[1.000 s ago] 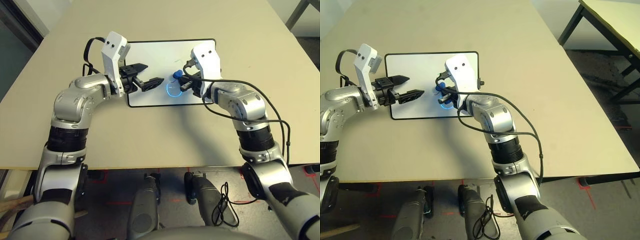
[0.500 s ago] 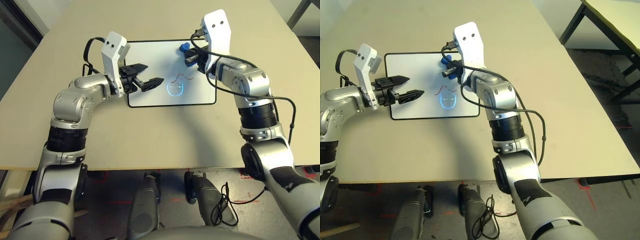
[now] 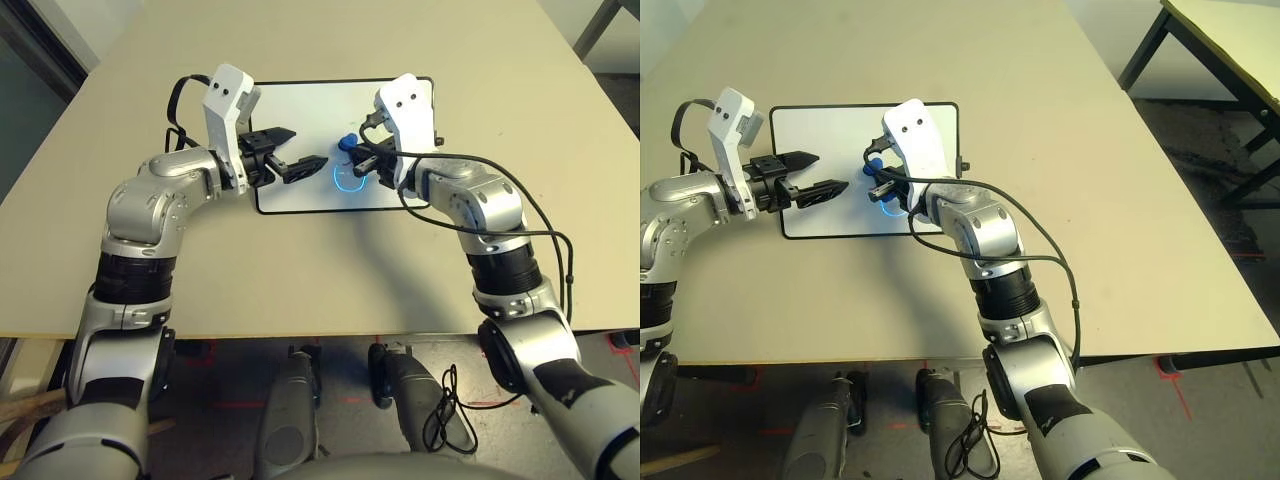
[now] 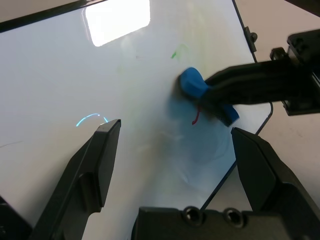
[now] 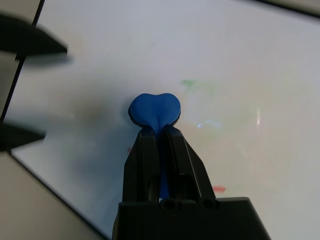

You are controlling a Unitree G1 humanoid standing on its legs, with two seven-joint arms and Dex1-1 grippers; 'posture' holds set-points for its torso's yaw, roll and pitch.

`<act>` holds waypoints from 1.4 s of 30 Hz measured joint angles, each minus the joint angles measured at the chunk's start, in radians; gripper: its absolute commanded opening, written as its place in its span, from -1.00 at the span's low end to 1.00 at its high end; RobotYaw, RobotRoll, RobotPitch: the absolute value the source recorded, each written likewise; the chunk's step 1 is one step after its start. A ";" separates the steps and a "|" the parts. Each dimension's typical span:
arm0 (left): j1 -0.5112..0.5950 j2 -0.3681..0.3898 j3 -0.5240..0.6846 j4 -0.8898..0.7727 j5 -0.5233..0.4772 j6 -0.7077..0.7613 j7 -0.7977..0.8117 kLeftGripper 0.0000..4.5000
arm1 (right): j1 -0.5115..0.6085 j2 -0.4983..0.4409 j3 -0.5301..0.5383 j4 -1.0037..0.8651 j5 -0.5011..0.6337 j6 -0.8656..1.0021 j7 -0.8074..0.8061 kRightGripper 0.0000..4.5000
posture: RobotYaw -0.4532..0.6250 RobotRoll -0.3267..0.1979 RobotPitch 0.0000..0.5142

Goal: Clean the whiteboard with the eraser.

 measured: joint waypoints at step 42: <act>0.001 -0.005 0.000 -0.014 -0.003 0.016 0.005 1.00 | -0.010 0.027 -0.034 0.037 -0.009 -0.129 -0.033 -1.00 | 0.00 0.25 0.00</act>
